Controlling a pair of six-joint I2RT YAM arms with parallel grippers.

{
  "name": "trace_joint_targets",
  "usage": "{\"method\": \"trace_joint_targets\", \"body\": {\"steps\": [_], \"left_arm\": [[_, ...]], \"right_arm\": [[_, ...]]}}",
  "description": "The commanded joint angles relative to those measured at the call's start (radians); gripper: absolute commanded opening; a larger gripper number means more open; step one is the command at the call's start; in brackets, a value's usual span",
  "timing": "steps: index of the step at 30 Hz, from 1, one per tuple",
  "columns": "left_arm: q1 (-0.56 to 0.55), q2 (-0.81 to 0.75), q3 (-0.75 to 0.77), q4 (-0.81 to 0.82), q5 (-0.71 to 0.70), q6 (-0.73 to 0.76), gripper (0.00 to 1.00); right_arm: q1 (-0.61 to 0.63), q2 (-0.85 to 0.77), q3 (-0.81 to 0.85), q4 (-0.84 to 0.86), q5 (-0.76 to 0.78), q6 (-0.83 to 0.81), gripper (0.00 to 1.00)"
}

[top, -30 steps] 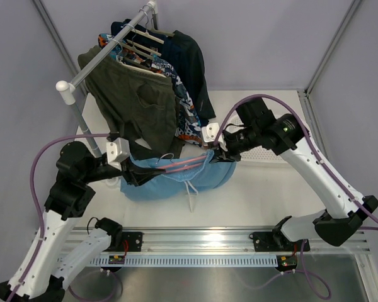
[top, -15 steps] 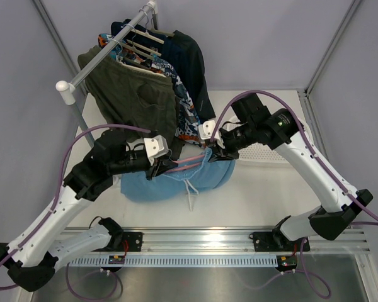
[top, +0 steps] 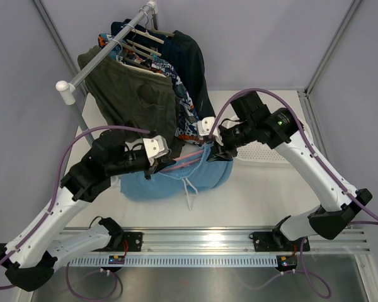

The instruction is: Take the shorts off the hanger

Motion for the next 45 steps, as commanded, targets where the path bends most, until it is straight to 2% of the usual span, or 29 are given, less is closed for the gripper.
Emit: {"method": "trace_joint_targets", "body": {"steps": [1,2,3,5,9,11,12,14,15,19,21,25,28,30,38,39,43,45], "left_arm": [[0.009,-0.021,0.02,0.033,-0.135,-0.039,0.0],[0.009,-0.026,0.013,0.027,-0.144,-0.065,0.0],[0.011,-0.026,0.008,0.022,-0.153,-0.079,0.0],[0.011,-0.03,-0.006,0.021,-0.17,-0.131,0.0],[0.011,-0.052,-0.065,0.052,-0.209,-0.254,0.0],[0.011,-0.058,-0.082,0.081,-0.232,-0.326,0.0],[0.011,-0.061,-0.098,0.096,-0.238,-0.359,0.0],[0.009,-0.067,-0.105,0.139,-0.275,-0.442,0.0],[0.011,-0.067,-0.11,0.156,-0.282,-0.467,0.0],[0.011,-0.049,-0.096,0.22,-0.308,-0.611,0.0],[0.009,-0.034,-0.078,0.222,-0.313,-0.645,0.0],[0.011,0.0,-0.046,0.22,-0.315,-0.723,0.0],[0.009,0.012,-0.04,0.231,-0.315,-0.746,0.0],[0.011,0.012,-0.041,0.242,-0.307,-0.754,0.0],[0.011,0.008,-0.033,0.243,-0.284,-0.76,0.0],[0.011,0.008,-0.033,0.243,-0.281,-0.762,0.0],[0.009,0.005,-0.032,0.201,-0.281,-0.733,0.0],[0.009,-0.004,-0.043,0.176,-0.269,-0.716,0.0]], "right_arm": [[-0.005,-0.009,0.054,0.062,-0.043,0.091,0.5],[-0.012,-0.008,0.059,0.073,-0.037,0.114,0.84],[-0.02,-0.009,0.066,0.082,-0.032,0.14,0.93],[-0.046,-0.008,0.096,0.109,-0.033,0.215,1.0],[-0.08,-0.009,0.14,0.178,0.011,0.469,1.0],[-0.08,-0.017,0.126,0.246,0.083,0.59,0.99],[-0.08,-0.027,0.114,0.272,0.106,0.731,0.99],[-0.077,-0.04,0.065,0.355,0.181,0.879,0.98],[-0.068,-0.053,0.044,0.409,0.218,1.031,0.97],[0.041,-0.075,-0.045,0.451,0.526,1.206,0.96],[0.067,-0.078,-0.067,0.46,0.559,1.252,0.95],[0.095,-0.055,-0.105,0.474,0.634,1.251,0.88],[0.098,-0.015,-0.092,0.481,0.654,1.248,0.77],[0.097,0.011,-0.087,0.491,0.654,1.248,0.66],[0.097,0.078,-0.055,0.52,0.628,1.269,0.43],[0.097,0.087,-0.044,0.52,0.631,1.265,0.31],[0.094,0.081,-0.015,0.514,0.695,1.211,0.0],[0.078,0.068,-0.001,0.524,0.735,1.18,0.0]]}}
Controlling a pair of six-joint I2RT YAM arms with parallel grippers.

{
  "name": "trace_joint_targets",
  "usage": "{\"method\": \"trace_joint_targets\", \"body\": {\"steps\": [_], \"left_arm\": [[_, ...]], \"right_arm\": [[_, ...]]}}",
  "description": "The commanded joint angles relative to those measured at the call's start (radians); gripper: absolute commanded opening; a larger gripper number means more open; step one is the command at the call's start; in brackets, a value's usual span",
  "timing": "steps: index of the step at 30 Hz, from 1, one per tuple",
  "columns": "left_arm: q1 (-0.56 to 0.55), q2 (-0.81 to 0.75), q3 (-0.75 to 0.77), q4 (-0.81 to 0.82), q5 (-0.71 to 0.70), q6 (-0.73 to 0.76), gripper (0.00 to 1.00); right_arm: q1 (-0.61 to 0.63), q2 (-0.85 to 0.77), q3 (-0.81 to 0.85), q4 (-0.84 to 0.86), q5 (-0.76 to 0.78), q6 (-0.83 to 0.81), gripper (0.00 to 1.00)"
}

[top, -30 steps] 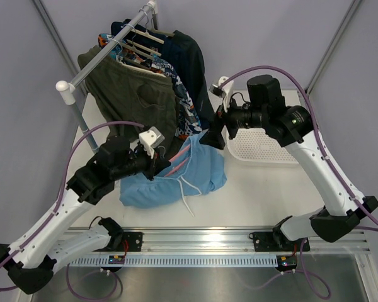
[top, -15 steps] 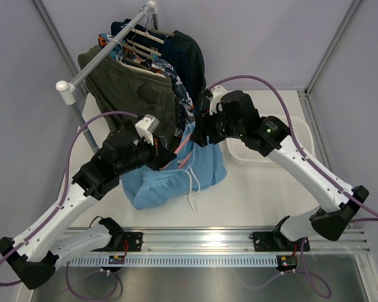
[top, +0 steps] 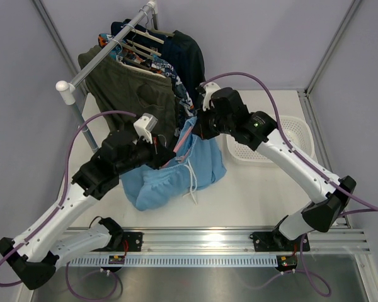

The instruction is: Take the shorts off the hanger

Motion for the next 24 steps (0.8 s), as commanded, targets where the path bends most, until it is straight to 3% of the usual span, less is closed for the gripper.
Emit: {"method": "trace_joint_targets", "body": {"steps": [1,10,14,20,24], "left_arm": [[-0.004,-0.031,0.055,0.037,0.054,0.04,0.0],[-0.004,-0.085,0.021,-0.095,0.125,0.179,0.0],[-0.004,-0.114,0.021,-0.048,0.107,0.176,0.0],[-0.004,-0.14,-0.011,0.173,0.082,0.126,0.0],[-0.004,-0.151,-0.048,0.297,-0.031,0.058,0.0]], "right_arm": [[-0.041,-0.021,0.073,0.062,0.117,-0.057,0.0],[-0.244,0.006,0.099,0.123,0.125,-0.148,0.0],[-0.253,-0.006,0.012,0.102,-0.039,-0.252,0.0],[-0.257,-0.021,-0.076,0.07,-0.481,-0.318,0.0],[-0.258,-0.049,-0.131,0.117,-0.547,-0.277,0.0]]}}
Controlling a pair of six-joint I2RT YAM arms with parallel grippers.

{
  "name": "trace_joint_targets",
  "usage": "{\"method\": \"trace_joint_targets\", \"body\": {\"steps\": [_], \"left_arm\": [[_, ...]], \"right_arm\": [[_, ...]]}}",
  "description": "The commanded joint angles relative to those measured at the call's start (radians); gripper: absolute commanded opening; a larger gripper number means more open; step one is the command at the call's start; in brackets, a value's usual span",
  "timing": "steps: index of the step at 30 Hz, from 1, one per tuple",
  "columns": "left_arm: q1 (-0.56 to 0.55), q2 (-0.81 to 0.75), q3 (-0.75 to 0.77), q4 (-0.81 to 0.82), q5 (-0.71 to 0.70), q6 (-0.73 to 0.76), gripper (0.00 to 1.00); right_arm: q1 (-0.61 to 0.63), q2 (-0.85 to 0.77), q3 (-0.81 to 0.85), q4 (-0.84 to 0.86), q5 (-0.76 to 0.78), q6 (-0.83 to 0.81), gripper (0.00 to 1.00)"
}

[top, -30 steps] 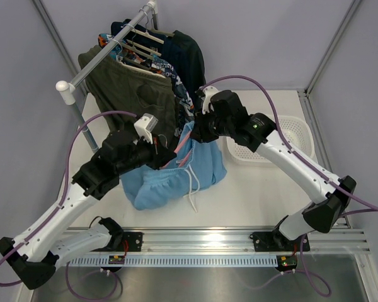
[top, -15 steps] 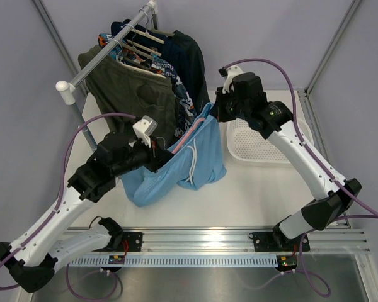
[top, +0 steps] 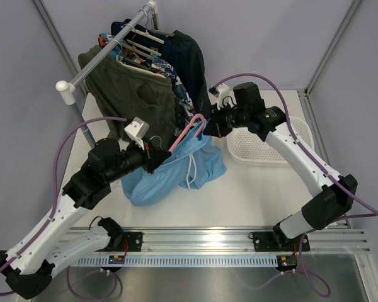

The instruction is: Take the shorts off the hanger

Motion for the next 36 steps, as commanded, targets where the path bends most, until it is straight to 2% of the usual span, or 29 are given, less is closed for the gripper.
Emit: {"method": "trace_joint_targets", "body": {"steps": [1,8,13,16,17,18,19,21,22,24,25,27,28,31,32,36], "left_arm": [[-0.004,-0.044,-0.029,0.28,-0.058,-0.068,0.0],[-0.004,-0.051,-0.098,0.512,-0.17,-0.129,0.0],[-0.002,-0.002,-0.114,0.623,-0.165,-0.14,0.0],[-0.002,0.058,-0.091,0.627,-0.13,-0.113,0.0],[-0.002,0.089,-0.059,0.589,-0.107,-0.075,0.0],[-0.002,0.104,-0.04,0.565,-0.092,-0.052,0.0],[-0.001,0.12,-0.019,0.502,-0.069,-0.022,0.0],[-0.001,0.143,0.015,0.453,-0.05,0.057,0.0],[0.002,0.159,0.038,0.434,-0.046,0.083,0.0],[0.004,0.172,0.058,0.385,-0.029,0.156,0.0],[0.004,0.183,0.076,0.358,-0.007,0.182,0.0],[0.004,0.193,0.093,0.33,0.034,0.261,0.0],[0.004,0.196,0.103,0.316,0.087,0.292,0.0],[0.004,0.204,0.12,0.249,0.184,0.419,0.0],[0.004,0.209,0.13,0.207,0.21,0.494,0.0],[0.004,0.229,0.173,0.12,0.301,0.59,0.0]], "right_arm": [[-0.013,-0.051,-0.032,0.07,-0.131,-0.014,0.0],[-0.013,-0.086,-0.121,0.085,-0.277,-0.057,0.0],[-0.013,-0.123,-0.153,0.069,-0.334,-0.146,0.0],[-0.013,-0.135,-0.106,-0.029,-0.389,-0.276,0.09],[-0.013,-0.135,-0.083,-0.068,-0.395,-0.383,0.27],[-0.015,-0.137,-0.057,-0.117,-0.398,-0.384,0.34],[-0.015,-0.143,-0.004,-0.213,-0.395,-0.504,0.39],[-0.021,-0.152,0.043,-0.286,-0.374,-0.598,0.57],[-0.025,-0.164,0.066,-0.36,-0.377,-0.69,0.61],[-0.038,-0.174,0.13,-0.451,-0.4,-0.8,0.66],[-0.039,-0.18,0.176,-0.547,-0.416,-0.912,0.67],[-0.042,-0.183,0.219,-0.641,-0.433,-1.038,0.67],[-0.042,-0.184,0.257,-0.738,-0.444,-1.184,0.66],[-0.042,-0.168,0.326,-0.842,-0.466,-1.409,0.67],[-0.042,-0.16,0.345,-0.85,-0.467,-1.439,0.67],[-0.035,-0.076,0.466,-0.878,-0.446,-1.51,0.68]]}}
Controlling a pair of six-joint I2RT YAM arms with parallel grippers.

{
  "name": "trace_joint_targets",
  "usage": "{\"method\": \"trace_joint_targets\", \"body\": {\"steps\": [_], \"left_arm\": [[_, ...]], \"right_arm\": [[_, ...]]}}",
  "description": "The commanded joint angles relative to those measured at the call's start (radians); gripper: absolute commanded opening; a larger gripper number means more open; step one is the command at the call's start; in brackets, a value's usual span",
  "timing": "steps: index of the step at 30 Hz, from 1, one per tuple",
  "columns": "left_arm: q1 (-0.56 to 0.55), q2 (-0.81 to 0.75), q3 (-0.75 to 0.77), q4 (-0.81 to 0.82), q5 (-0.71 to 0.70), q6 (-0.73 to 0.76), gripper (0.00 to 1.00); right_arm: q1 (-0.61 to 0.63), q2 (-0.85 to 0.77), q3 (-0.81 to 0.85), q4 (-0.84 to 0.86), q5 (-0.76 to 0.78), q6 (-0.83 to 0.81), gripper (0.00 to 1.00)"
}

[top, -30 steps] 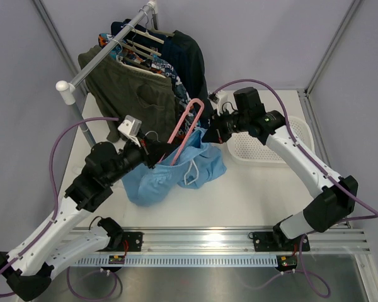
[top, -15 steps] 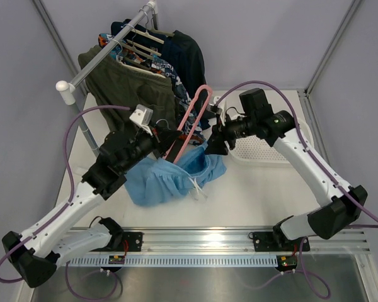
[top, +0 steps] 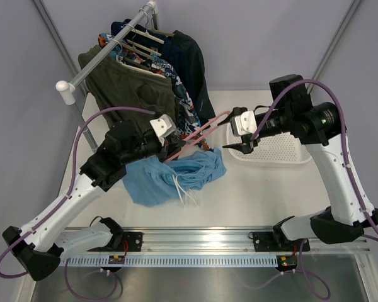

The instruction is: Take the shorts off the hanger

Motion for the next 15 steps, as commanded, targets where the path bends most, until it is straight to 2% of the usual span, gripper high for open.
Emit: {"method": "trace_joint_targets", "body": {"steps": [1,5,8,15], "left_arm": [[0.002,0.022,0.088,-0.054,0.153,0.172,0.0],[0.002,0.039,0.108,-0.09,0.172,0.19,0.0],[0.002,0.033,0.107,-0.082,0.174,0.189,0.0],[0.002,0.028,0.117,-0.114,0.144,0.215,0.0]], "right_arm": [[0.007,0.117,0.137,-0.255,-0.003,-0.192,0.68],[0.053,0.226,0.222,-0.304,0.09,-0.156,0.65],[0.089,0.262,0.216,-0.254,0.162,-0.077,0.63],[0.115,0.309,0.261,-0.327,0.176,-0.041,0.58]]}}
